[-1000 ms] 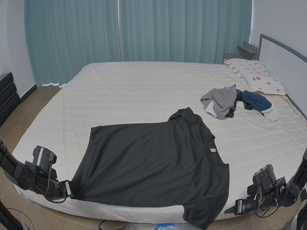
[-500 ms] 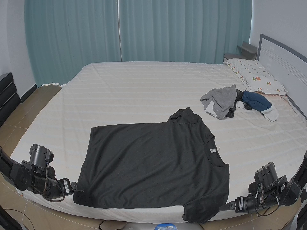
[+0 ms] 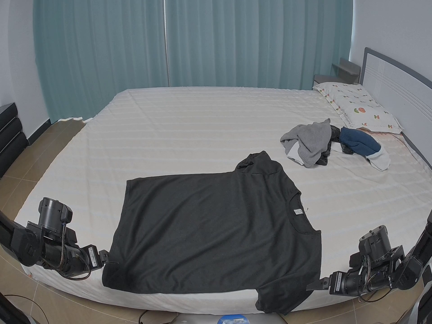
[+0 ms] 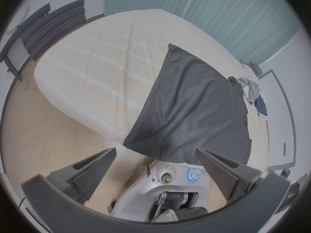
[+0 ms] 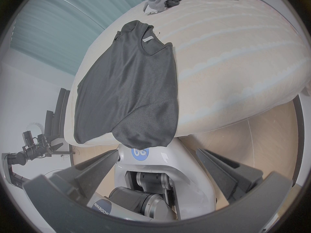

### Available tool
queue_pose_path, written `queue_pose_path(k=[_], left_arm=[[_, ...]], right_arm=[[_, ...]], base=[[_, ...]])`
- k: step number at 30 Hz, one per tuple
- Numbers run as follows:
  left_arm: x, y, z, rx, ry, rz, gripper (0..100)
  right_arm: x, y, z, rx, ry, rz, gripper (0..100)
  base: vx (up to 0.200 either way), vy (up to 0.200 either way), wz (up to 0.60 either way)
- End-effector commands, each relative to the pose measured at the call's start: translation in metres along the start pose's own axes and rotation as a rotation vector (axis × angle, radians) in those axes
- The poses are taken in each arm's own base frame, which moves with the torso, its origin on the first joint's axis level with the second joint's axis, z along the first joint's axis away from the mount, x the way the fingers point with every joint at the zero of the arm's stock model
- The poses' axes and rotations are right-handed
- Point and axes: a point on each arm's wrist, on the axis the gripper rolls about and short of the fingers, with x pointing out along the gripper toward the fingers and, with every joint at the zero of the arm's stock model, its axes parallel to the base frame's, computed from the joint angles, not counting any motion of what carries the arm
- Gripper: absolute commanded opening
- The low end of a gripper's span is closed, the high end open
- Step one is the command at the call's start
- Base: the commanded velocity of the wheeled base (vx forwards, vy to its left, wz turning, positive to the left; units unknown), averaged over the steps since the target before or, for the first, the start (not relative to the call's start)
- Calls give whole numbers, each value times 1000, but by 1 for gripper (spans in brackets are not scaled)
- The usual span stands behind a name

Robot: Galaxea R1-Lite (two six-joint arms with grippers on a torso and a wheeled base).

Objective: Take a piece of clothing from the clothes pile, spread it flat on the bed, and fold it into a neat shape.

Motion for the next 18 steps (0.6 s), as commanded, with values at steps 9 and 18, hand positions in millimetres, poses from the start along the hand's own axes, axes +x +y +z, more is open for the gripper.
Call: queue_pose_path(k=[9, 18], left_arm=[[1, 1, -2, 0, 17, -8, 100], [2, 1, -2, -2, 22, -14, 100]], right_arm=[[2, 0, 0, 5, 5, -3, 100], [1, 2, 3, 30, -12, 5, 100]], base=[[0, 44, 0], [-178, 0, 0]])
